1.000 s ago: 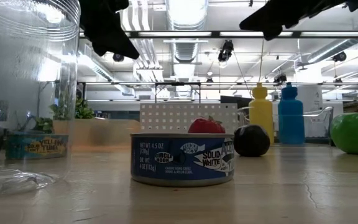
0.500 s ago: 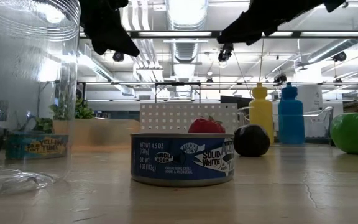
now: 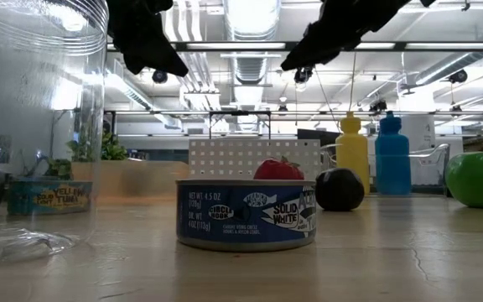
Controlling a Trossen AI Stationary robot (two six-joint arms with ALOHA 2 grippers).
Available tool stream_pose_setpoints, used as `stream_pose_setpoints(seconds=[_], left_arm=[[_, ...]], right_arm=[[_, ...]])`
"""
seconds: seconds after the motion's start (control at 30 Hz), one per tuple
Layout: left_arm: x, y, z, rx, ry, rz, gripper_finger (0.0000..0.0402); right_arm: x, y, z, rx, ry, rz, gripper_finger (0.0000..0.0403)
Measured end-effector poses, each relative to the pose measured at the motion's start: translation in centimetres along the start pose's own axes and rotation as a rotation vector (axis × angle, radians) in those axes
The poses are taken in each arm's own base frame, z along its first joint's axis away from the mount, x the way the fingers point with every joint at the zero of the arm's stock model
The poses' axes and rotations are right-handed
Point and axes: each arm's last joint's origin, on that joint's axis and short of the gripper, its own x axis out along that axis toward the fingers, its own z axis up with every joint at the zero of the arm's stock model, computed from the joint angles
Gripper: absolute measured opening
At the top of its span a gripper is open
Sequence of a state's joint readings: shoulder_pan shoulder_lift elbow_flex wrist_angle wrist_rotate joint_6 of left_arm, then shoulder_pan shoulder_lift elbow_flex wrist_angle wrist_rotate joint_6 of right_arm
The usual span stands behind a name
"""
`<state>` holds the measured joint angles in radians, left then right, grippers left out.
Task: Pick & Place Food Item
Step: Put the tomato into the white bin
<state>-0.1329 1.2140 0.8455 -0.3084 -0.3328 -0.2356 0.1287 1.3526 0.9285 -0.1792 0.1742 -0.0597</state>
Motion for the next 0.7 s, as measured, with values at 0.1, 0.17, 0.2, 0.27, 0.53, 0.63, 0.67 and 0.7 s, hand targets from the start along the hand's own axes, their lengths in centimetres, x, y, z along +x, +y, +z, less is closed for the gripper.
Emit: stream_pose_setpoints(seconds=[0.1, 0.17, 0.2, 0.27, 0.53, 0.63, 0.67, 0.7], left_arm=[[0.0, 0.0, 0.0, 0.000, 0.000, 0.000, 0.0026], [0.0, 0.0, 0.0, 0.000, 0.000, 0.000, 0.0026], [0.0, 0.0, 0.0, 0.000, 0.001, 0.000, 0.0026], [0.0, 0.0, 0.0, 0.000, 0.001, 0.000, 0.0026], [0.0, 0.0, 0.0, 0.001, 0.003, 0.000, 0.0026], [0.0, 0.0, 0.0, 0.000, 0.003, 0.000, 0.0026], [0.0, 0.0, 0.0, 0.000, 0.003, 0.000, 0.0026], [0.0, 0.0, -0.1, 0.001, 0.004, 0.000, 0.0026]], right_arm=[[0.6, 0.1, 0.1, -0.003, 0.018, 0.001, 0.0212], [1.0, 0.1, 0.3, -0.004, 0.025, 0.001, 0.0212], [1.1, 0.2, 0.4, -0.004, 0.028, 0.001, 0.0211], [1.2, 0.2, 0.5, 0.010, 0.047, 0.002, 0.0210], [1.1, 0.1, 0.7, 0.073, 0.055, 0.001, 0.0211], [1.0, 0.1, 0.8, 0.083, 0.051, 0.000, 0.0210], [1.0, 0.1, 0.8, 0.082, 0.048, 0.000, 0.0210], [1.0, 0.1, 0.8, 0.080, 0.046, 0.000, 0.0210]])
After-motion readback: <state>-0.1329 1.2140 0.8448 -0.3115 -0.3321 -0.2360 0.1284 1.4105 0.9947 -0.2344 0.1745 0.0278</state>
